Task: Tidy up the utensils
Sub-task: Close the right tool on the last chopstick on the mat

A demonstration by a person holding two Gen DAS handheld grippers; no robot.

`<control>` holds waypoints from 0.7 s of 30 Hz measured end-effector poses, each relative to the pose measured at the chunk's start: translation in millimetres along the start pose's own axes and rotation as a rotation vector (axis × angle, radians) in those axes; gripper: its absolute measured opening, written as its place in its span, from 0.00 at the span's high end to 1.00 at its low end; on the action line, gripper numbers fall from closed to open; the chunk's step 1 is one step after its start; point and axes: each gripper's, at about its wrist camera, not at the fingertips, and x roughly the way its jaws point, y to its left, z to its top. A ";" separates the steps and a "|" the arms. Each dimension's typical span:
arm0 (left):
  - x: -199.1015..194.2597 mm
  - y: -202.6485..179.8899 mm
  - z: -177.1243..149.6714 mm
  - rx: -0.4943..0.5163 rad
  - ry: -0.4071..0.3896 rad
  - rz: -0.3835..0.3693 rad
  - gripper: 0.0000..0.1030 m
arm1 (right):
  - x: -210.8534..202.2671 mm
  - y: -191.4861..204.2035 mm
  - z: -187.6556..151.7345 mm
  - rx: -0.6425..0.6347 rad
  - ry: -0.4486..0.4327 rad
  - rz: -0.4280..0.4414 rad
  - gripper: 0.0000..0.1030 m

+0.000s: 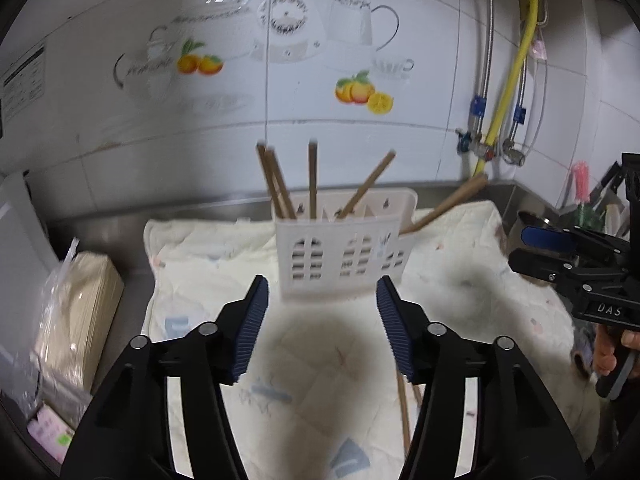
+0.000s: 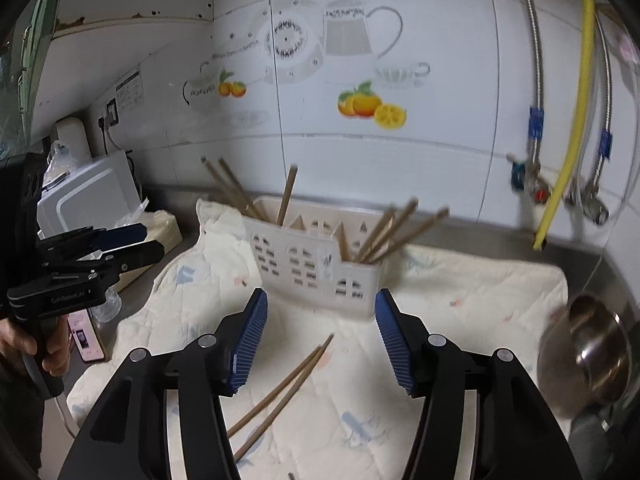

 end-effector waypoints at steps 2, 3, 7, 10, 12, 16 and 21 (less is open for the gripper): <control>-0.5 0.9 -10.8 -0.009 0.008 0.004 0.41 | 1.7 2.0 -9.9 0.009 0.013 -0.001 0.42; -0.8 1.4 -16.0 -0.017 0.014 0.001 0.40 | 2.8 3.2 -15.2 0.010 0.020 -0.002 0.42; -2.9 4.6 -36.2 -0.044 0.032 0.013 0.36 | 3.9 8.7 -33.3 0.015 0.030 -0.015 0.40; -4.1 8.0 -48.2 -0.061 0.045 0.021 0.35 | 4.7 14.3 -46.9 0.018 0.037 -0.027 0.40; -5.3 10.9 -56.6 -0.075 0.053 0.027 0.34 | 6.2 18.5 -57.0 0.024 0.050 -0.024 0.40; -5.8 14.1 -69.2 -0.090 0.070 0.038 0.34 | 9.2 26.9 -75.4 0.027 0.073 -0.028 0.40; -6.3 19.4 -82.4 -0.112 0.084 0.048 0.33 | 13.2 36.1 -98.5 0.078 0.112 -0.004 0.40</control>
